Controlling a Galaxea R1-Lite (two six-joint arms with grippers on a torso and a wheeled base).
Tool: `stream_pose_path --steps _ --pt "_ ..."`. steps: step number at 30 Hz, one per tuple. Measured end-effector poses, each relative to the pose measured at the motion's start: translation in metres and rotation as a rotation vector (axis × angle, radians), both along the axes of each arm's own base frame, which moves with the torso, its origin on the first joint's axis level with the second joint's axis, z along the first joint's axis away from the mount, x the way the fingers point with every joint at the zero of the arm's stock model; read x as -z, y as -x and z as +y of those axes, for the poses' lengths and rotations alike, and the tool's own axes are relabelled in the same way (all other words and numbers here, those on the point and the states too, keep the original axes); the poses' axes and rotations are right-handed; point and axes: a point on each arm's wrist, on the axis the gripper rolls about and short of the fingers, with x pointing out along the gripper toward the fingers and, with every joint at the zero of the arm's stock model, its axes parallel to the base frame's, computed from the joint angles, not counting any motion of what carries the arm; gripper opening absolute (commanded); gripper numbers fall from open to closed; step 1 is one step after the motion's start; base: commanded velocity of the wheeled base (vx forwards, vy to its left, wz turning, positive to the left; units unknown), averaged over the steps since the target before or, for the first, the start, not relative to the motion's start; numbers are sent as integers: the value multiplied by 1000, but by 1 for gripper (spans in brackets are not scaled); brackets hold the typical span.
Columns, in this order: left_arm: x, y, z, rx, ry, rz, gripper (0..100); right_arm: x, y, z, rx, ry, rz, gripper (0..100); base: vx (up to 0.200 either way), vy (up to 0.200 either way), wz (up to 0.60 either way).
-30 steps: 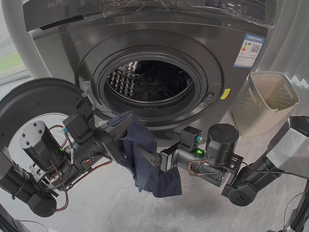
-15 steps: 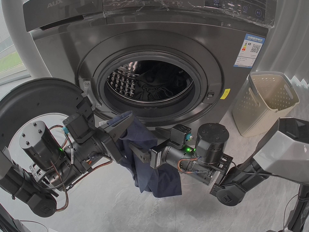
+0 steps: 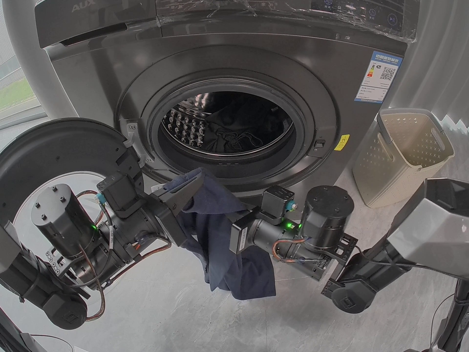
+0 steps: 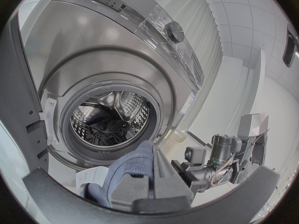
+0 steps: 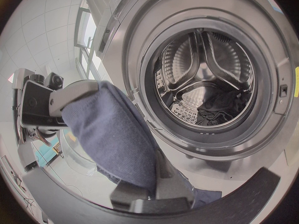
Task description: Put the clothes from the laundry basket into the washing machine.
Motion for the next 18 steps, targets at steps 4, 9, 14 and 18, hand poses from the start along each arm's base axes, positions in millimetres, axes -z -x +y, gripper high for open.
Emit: stream_pose_path --steps 4,9,14,18 --pt "2 -1 0 0 -6 8 0 -11 4 -12 15 -5 -9 0 0 0 0" --pt "5 -1 0 1 -12 17 0 -22 12 -24 24 -11 -16 0 0 0 0" --pt "5 -1 -1 1 -13 18 0 -20 21 -33 22 10 3 0 0 0 0" --pt "4 -2 -1 1 -11 15 0 -17 26 -37 21 25 17 0 0 0 0"
